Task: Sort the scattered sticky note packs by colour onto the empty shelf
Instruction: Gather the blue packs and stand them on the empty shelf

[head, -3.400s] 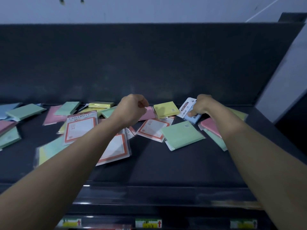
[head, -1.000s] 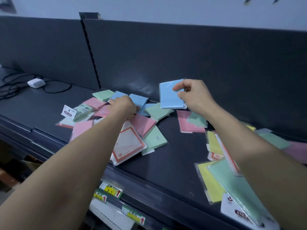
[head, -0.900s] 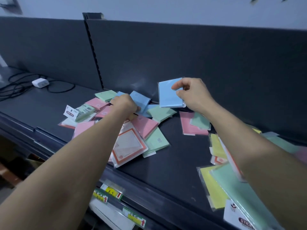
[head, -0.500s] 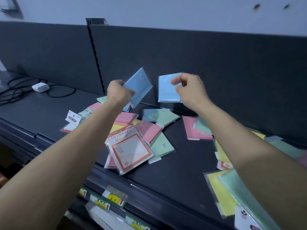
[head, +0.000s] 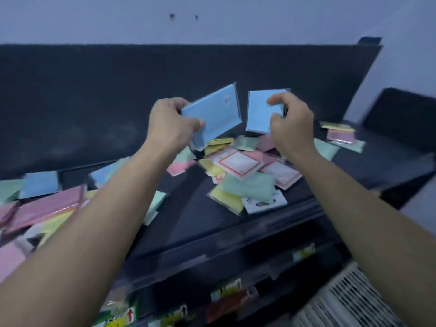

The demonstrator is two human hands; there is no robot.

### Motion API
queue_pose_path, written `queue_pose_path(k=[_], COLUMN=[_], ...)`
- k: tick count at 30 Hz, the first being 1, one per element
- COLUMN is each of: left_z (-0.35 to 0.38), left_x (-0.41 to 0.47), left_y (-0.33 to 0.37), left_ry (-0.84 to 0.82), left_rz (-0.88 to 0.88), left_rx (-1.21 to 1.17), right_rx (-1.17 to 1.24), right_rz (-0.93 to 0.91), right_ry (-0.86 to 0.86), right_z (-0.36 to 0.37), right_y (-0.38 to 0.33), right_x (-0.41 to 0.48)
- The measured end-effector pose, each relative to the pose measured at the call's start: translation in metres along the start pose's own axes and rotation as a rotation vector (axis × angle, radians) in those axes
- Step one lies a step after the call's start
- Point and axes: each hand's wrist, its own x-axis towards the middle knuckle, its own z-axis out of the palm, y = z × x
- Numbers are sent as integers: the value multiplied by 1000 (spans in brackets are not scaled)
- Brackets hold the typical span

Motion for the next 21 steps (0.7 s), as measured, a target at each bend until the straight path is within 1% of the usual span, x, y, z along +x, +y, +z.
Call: queue_pose_path(k=[5, 10, 12, 17, 21], left_z=[82, 174, 211, 294, 355], left_x=[-35, -102, -136, -245, -336], left_y=[51, 106, 132, 197, 241], left_ry=[-277, -568, -686, -979, -1147], left_rz=[107, 250, 290, 381, 438], left_rx=[-142, -244, -299, -361, -342], right_rx=[-189, -251, -292, -485, -557], right_rz=[190, 302, 354, 562, 717], right_ry=[197, 420, 497, 724, 858], right_z=[-113, -235, -286, -414, -513], right_y=[46, 82, 93, 119, 152], right_x=[-31, -84, -112, -188, -247])
